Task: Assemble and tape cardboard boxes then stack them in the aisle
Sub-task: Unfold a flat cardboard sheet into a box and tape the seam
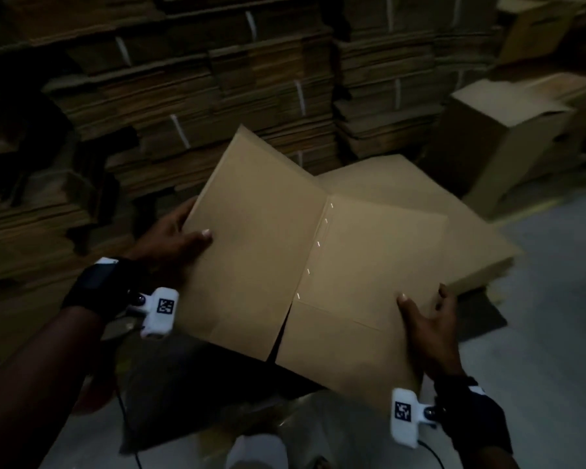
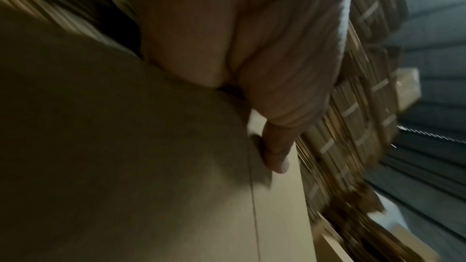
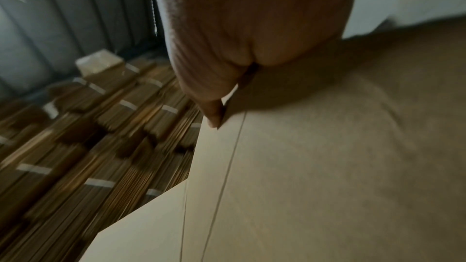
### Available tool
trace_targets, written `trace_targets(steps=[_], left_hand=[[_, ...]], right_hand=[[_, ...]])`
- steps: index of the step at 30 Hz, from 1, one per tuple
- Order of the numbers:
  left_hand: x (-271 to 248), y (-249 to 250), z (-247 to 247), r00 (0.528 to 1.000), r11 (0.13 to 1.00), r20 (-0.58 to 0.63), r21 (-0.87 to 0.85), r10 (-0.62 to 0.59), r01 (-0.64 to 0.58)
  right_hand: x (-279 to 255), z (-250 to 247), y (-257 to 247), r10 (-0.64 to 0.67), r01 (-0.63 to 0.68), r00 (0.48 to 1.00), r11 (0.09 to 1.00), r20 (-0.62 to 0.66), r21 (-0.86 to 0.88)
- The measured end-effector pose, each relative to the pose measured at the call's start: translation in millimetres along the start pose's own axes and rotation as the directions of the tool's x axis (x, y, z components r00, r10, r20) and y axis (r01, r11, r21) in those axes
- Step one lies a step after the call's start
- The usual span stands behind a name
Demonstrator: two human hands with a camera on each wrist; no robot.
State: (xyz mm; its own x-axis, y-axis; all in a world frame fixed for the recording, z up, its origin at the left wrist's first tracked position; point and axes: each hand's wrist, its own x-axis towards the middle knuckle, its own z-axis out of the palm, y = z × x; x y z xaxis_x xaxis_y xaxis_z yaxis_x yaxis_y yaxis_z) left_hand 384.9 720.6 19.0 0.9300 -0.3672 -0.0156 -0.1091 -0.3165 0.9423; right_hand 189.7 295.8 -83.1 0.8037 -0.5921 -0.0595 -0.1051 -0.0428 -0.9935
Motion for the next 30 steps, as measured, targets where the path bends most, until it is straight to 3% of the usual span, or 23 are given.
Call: trace_targets(steps=[4, 8, 16, 21, 24, 30], left_hand=[[71.4, 21.1, 55.1, 0.987, 0.996, 0.148, 0.042, 0.066, -0.073], [149.3, 40.2, 102.1, 0.945, 0.979, 0.310, 0.132, 0.105, -0.152], [294.2, 51.8, 163.5, 0.886, 0.958, 0.442, 0.169, 0.137, -0.232], [368.5, 29.1, 174.1, 0.915, 0.907, 0.397, 0.351, 0.080, -0.231], [400.6, -13.2, 179.5, 0.948, 0.864, 0.315, 0.487, -0.035, -0.130], [430.0, -70.5, 186.7, 0.979, 0.893, 0.190, 0.450, -0.075, -0.019]], right_hand=[[3.3, -52.7, 1.7, -0.018, 0.015, 0.985, 1.000, -0.172, -0.018], [8.2, -81.0, 1.5, 0.005, -0.005, 0.945, 1.000, -0.327, 0.001], [63.9, -77.8, 21.1, 0.117, -0.087, 0.849, 0.993, -0.515, 0.083], [101.3, -40.5, 36.1, 0.138, -0.116, 0.823, 0.990, -0.552, 0.075], [111.1, -14.1, 50.8, 0.168, -0.166, 0.821, 0.985, -0.546, 0.052], [125.8, 28.9, 72.7, 0.299, -0.337, 0.752, 0.940, -0.588, 0.046]])
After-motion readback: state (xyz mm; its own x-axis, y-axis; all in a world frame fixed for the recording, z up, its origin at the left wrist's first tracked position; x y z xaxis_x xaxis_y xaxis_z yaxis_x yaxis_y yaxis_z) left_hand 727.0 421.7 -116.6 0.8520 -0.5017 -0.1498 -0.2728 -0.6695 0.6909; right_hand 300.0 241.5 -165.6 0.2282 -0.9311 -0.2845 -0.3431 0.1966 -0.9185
